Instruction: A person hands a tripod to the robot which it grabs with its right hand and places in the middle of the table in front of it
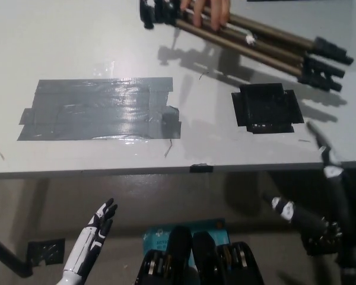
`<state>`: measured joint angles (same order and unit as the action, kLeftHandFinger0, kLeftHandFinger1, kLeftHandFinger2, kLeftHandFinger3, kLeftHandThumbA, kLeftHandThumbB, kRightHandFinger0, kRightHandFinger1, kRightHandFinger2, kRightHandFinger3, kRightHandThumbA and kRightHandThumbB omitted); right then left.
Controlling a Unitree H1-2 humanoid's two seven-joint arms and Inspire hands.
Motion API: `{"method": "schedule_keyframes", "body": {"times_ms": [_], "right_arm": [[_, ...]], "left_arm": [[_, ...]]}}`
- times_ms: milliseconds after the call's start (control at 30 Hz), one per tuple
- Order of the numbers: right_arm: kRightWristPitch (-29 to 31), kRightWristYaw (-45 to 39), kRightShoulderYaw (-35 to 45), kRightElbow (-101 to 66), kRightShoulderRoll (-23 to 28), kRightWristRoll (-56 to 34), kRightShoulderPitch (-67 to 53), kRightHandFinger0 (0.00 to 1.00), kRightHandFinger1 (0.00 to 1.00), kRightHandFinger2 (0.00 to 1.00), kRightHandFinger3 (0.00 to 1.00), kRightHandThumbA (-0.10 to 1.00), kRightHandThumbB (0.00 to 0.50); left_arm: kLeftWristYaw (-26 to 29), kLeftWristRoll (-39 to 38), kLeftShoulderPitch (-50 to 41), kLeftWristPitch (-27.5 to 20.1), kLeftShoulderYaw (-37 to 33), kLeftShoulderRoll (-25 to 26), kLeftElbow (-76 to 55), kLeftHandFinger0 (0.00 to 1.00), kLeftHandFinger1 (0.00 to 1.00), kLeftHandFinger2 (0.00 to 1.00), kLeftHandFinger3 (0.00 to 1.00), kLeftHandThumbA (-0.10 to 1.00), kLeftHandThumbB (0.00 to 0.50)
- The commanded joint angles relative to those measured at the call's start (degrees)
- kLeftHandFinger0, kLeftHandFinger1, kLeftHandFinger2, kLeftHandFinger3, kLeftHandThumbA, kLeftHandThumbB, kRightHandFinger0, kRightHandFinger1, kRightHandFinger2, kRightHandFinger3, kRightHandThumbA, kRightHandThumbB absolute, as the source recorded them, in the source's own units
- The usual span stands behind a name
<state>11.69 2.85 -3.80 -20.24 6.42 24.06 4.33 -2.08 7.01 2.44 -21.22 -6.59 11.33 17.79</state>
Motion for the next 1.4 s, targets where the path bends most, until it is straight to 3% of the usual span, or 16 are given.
{"method": "schedule_keyframes", "body": {"times_ms": [0, 133, 300, 433, 567, 900, 933, 1000, 1367], "right_arm": [[-9.0, -3.7, 2.2, -9.1, 1.0, 12.9, 10.4, 1.00, 1.00, 1.00, 1.00, 0.98, 0.379], [-15.1, -7.0, 1.8, -7.1, 1.2, 17.7, 18.0, 1.00, 1.00, 1.00, 1.00, 1.00, 0.409], [-18.7, -7.8, 0.7, -0.6, 2.3, 23.6, 26.8, 1.00, 1.00, 1.00, 1.00, 0.96, 0.391], [-22.7, -9.8, -0.9, 7.4, 3.7, 25.9, 34.2, 1.00, 1.00, 1.00, 1.00, 1.00, 0.413], [-23.3, -7.7, -1.8, 18.5, 5.1, 24.7, 40.6, 1.00, 1.00, 1.00, 1.00, 0.95, 0.428], [-25.7, -8.5, -4.2, 40.0, 6.2, 20.7, 49.7, 1.00, 1.00, 1.00, 1.00, 1.00, 0.449], [-25.6, -9.0, -4.6, 42.8, 6.3, 19.9, 50.6, 1.00, 1.00, 1.00, 1.00, 1.00, 0.482], [-25.6, -10.1, -5.0, 46.3, 6.5, 19.0, 51.7, 1.00, 1.00, 1.00, 1.00, 1.00, 0.499], [-25.1, -17.1, -6.7, 55.3, 8.2, 13.8, 56.8, 1.00, 1.00, 1.00, 1.00, 1.00, 0.500]], "left_arm": [[-1.3, 0.0, 0.3, -5.0, -0.1, 1.1, -1.1, 1.00, 1.00, 1.00, 1.00, 1.00, 0.300], [-1.5, -0.3, 0.8, -4.9, 0.0, 1.1, -1.0, 1.00, 1.00, 1.00, 1.00, 1.00, 0.300], [-1.7, -0.2, 1.4, -4.2, 0.1, 0.9, -1.2, 1.00, 1.00, 1.00, 1.00, 1.00, 0.310], [-1.5, -0.1, 1.5, -5.0, 0.3, 0.9, -0.9, 1.00, 1.00, 1.00, 1.00, 1.00, 0.298], [-1.7, 0.1, 2.0, -4.6, 0.2, 0.9, -0.8, 1.00, 1.00, 1.00, 1.00, 1.00, 0.304], [-2.0, 0.6, 3.0, -3.8, 0.4, 0.9, -1.1, 1.00, 1.00, 1.00, 1.00, 1.00, 0.302], [-2.0, 0.6, 3.1, -4.0, 0.4, 0.9, -1.0, 1.00, 1.00, 1.00, 1.00, 1.00, 0.297], [-2.1, 0.6, 3.1, -4.2, 0.4, 0.9, -1.0, 1.00, 1.00, 1.00, 1.00, 1.00, 0.295], [-2.4, 0.4, 4.3, -4.9, 0.4, 1.1, -0.4, 0.97, 1.00, 1.00, 1.00, 1.00, 0.266]]}}
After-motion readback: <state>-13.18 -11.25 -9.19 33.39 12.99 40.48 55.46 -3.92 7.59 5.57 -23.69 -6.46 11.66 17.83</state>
